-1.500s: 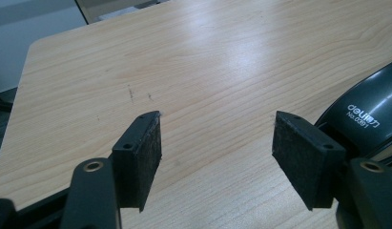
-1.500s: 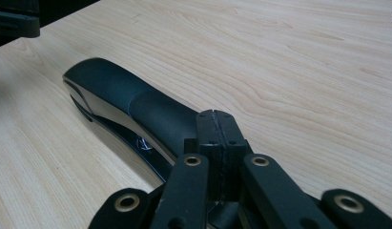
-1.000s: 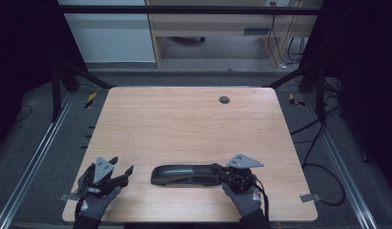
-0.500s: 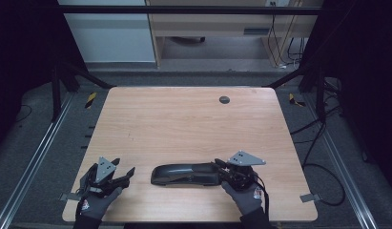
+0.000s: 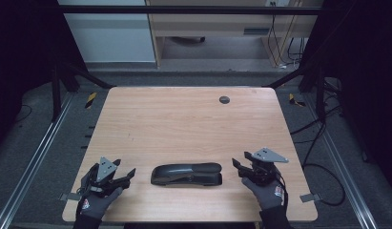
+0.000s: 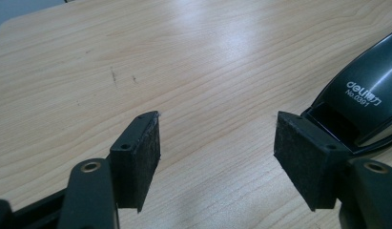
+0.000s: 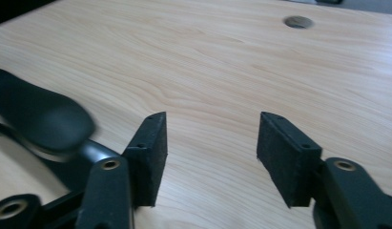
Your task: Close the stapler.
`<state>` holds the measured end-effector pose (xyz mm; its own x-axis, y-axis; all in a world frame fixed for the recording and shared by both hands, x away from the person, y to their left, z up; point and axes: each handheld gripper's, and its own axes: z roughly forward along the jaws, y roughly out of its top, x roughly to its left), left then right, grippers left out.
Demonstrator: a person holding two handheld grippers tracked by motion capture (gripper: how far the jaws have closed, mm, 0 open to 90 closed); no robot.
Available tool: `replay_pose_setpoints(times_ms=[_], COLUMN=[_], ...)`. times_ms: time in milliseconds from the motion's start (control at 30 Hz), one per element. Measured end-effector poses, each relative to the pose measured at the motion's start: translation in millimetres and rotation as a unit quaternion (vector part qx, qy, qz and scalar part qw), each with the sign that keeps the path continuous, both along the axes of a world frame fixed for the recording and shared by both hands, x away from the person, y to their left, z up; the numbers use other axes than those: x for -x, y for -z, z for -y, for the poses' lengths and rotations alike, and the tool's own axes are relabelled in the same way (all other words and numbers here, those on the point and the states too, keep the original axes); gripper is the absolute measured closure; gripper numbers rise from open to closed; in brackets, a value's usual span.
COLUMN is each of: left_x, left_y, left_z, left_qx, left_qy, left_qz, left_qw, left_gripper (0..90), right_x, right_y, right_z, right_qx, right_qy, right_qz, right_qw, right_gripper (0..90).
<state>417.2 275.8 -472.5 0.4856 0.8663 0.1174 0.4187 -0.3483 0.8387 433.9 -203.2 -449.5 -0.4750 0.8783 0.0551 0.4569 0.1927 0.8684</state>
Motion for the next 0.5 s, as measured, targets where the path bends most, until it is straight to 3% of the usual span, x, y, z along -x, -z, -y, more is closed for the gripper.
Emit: replay_pose_setpoints(times_ms=[267,367,500], left_x=[-3.3,-6.6,-9.7], left_y=[2.6,4.5,5.9], left_z=[-3.7,-5.5,-9.9], left_qx=[-0.005,0.003,-0.001], left_qy=[0.001,-0.001,-0.003], left_qz=[-0.01,-0.014,-0.017], left_qw=[0.9999,0.9999,0.9998], left_gripper=[31.7,31.5,31.2], right_x=[-5.9,-7.1,-5.8], right_y=[17.8,23.1,25.3], right_z=[27.5,36.9,47.1], right_qx=[0.018,0.025,0.03], right_qy=[0.04,0.052,0.066], right_qz=[-0.032,-0.042,-0.045], right_qw=[0.9985,0.9975,0.9964], right_gripper=[37.7,36.2,35.9])
